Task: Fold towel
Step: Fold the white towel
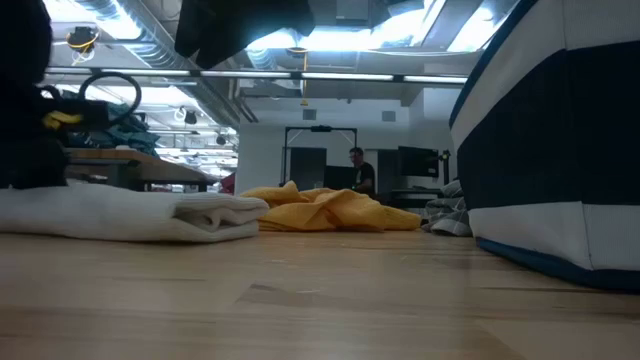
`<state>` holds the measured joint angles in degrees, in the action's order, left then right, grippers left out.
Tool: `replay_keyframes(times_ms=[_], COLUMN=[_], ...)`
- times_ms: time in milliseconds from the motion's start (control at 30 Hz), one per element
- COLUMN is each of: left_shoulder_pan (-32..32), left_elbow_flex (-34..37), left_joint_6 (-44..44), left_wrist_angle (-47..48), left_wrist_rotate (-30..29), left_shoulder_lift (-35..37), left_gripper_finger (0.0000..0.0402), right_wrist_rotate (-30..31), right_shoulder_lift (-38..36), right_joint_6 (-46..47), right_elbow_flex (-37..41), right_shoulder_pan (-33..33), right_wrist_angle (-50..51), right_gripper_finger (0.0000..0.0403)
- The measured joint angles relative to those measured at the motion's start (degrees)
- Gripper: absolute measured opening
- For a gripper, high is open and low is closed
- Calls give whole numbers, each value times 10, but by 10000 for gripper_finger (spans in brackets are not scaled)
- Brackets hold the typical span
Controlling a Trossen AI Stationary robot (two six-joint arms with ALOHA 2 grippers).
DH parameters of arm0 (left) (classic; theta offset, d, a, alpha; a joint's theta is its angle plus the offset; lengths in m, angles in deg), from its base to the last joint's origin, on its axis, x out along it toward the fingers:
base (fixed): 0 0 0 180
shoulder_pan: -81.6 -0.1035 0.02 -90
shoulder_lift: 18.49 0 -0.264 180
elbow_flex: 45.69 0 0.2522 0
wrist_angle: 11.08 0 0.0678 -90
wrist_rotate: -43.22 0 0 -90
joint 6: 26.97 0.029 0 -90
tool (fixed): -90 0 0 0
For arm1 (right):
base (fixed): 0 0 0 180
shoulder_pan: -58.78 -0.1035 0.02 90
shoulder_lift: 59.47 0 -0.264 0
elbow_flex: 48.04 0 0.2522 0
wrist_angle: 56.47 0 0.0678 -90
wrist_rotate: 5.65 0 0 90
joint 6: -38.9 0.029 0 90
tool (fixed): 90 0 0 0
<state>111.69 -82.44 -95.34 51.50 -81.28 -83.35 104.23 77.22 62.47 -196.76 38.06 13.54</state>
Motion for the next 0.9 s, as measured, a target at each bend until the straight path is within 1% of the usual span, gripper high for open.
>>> replay_keyframes(times_ms=[100,233,300,367,500,567,633,667,800,867,900], left_shoulder_pan=[-30,-76,-99,-120,-148,-151,-149,-146,-131,-120,-114], left_elbow_flex=[15,27,27,26,14,-5,-29,-40,-52,-49,-45], left_joint_6=[21,76,94,114,131,136,150,157,218,226,223], left_wrist_angle=[0,2,1,1,4,1,-5,-17,-123,-174,-193], left_wrist_rotate=[-55,-158,-193,-208,-208,-187,-141,-108,38,85,94], left_shoulder_lift=[-2,-2,-2,1,15,29,46,54,70,68,63], left_gripper_finger=[3,3,3,3,3,3,3,3,3,3,3], right_wrist_rotate=[0,0,0,1,3,3,1,1,10,16,19], right_shoulder_lift=[0,0,0,0,0,-1,-3,-6,-17,-23,-24], right_joint_6=[0,1,1,3,5,6,6,6,6,4,3], right_elbow_flex=[0,0,0,0,0,0,0,0,0,0,0], right_shoulder_pan=[-12,-26,-31,-35,-37,-37,-37,-37,-37,-37,-37], right_wrist_angle=[0,-1,0,-1,0,0,2,4,10,11,13], right_gripper_finger=[117,117,117,117,117,117,117,117,117,117,117])
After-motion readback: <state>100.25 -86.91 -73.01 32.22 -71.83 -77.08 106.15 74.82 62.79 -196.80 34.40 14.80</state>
